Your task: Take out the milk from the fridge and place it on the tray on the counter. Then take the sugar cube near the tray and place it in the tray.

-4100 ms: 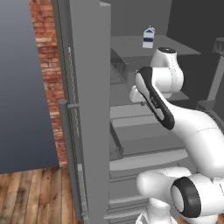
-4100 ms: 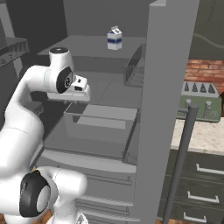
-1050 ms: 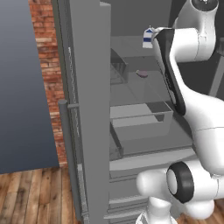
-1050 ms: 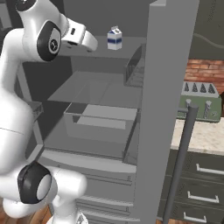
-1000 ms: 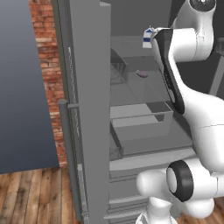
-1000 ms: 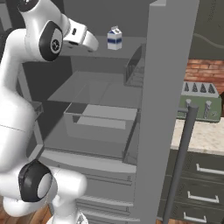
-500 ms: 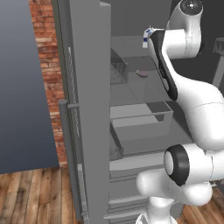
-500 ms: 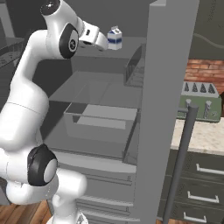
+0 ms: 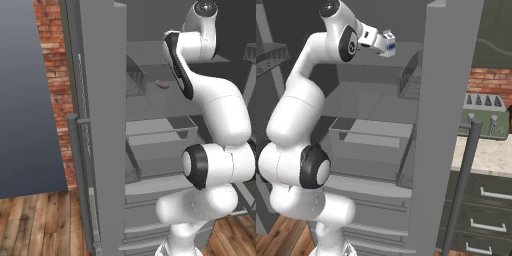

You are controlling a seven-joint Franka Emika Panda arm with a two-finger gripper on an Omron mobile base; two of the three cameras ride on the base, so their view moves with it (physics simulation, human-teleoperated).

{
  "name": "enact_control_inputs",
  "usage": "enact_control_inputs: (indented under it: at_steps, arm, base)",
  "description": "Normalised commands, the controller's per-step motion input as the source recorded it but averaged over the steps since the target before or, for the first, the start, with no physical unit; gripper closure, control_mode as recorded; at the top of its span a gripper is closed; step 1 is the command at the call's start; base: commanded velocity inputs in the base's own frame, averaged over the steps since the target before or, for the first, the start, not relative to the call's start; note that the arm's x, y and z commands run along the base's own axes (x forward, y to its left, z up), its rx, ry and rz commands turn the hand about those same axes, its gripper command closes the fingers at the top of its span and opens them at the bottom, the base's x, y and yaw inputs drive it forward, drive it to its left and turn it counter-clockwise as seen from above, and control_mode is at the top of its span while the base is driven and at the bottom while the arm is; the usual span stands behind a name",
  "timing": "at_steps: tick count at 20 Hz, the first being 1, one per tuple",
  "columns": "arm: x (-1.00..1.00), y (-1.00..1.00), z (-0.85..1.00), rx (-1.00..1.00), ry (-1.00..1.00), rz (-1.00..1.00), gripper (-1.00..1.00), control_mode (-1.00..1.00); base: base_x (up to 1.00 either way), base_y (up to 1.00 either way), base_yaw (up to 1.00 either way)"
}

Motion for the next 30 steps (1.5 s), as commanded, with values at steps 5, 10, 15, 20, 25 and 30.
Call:
enact_control_inputs:
  at_steps: [5, 10, 15, 20, 25, 30]
  arm:
    - [0.62, 0.0, 0.0, 0.0, 0.0, 0.0, -1.0, -1.0]
    - [0.58, -0.02, 0.0, 0.0, 0.0, 0.0, -1.0, -1.0]
    - [0.52, -0.07, 0.0, 0.0, 0.0, 0.0, -1.0, -1.0]
    - [0.49, -0.18, 0.0, 0.0, 0.0, 0.0, -1.0, -1.0]
    - [0.51, -0.09, 0.0, 0.0, 0.0, 0.0, -1.0, -1.0]
    - [0.37, 0.0, 0.0, 0.0, 0.0, -0.01, -1.0, -1.0]
  base:
    - [0.0, 0.0, 0.0]
    - [0.0, 0.0, 0.0]
    - [0.0, 0.0, 0.0]
    - [0.0, 0.0, 0.0]
    - [0.0, 0.0, 0.0]
    - [0.0, 0.0, 0.0]
